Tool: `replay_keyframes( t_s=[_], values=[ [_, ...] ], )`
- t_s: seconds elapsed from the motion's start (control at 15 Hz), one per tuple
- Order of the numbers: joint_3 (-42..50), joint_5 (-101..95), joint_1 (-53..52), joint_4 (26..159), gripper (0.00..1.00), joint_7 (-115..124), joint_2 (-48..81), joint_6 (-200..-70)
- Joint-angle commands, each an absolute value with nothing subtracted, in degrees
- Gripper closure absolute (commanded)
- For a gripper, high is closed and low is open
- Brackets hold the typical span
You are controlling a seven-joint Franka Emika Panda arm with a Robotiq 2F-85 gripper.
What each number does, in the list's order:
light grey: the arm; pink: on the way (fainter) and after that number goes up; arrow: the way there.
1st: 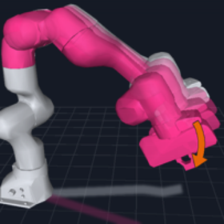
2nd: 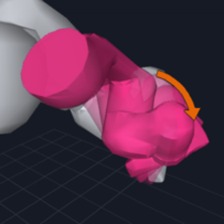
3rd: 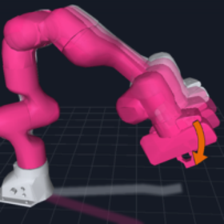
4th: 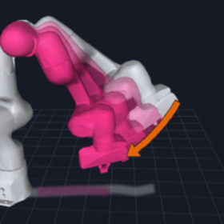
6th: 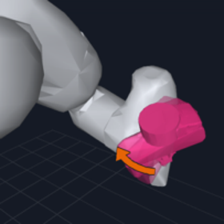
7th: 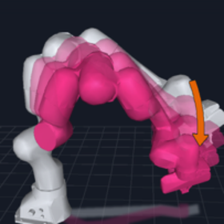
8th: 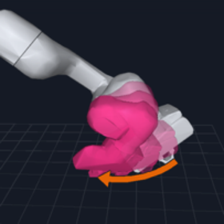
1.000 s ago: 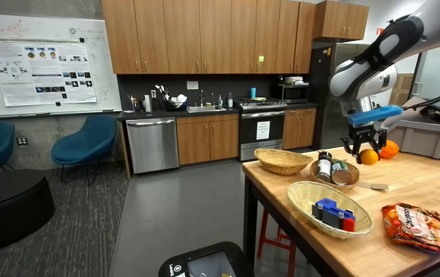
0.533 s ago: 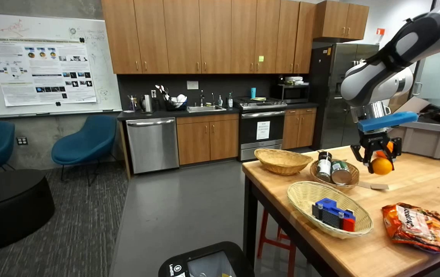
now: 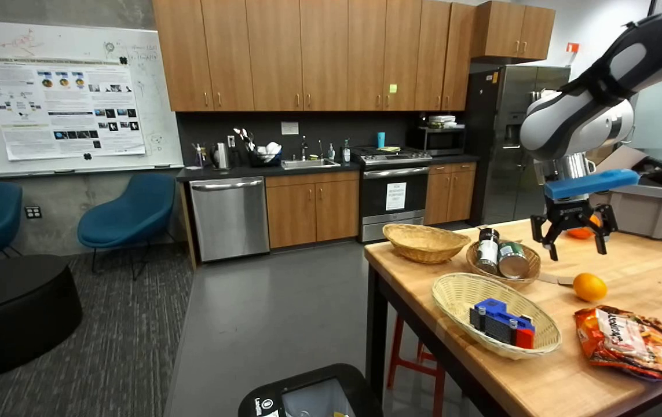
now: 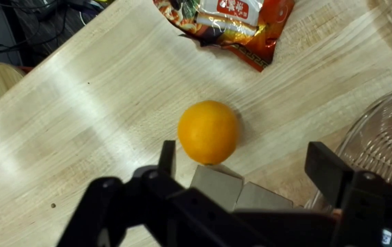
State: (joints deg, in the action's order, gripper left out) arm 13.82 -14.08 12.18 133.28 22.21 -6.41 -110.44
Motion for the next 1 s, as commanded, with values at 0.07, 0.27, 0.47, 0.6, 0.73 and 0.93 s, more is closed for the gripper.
replay_keyframes(
  t_s=[0.07,0.27,0.47,0.6,0.73,0.93],
  values=[
    [13.0,-15.8,13.4,136.1,0.0,23.0,-9.5,-112.6],
    [12.9,-16.9,13.5,136.8,0.0,23.0,-10.1,-114.5],
    [12.1,-17.6,13.1,132.6,0.0,23.8,-8.7,-115.3],
    [11.3,-19.0,12.9,131.1,0.0,24.6,-9.0,-116.6],
    [10.6,-20.5,12.7,127.3,0.0,24.0,-8.0,-116.6],
    [9.8,-22.2,12.6,123.9,0.0,23.3,-7.3,-117.4]
  ],
)
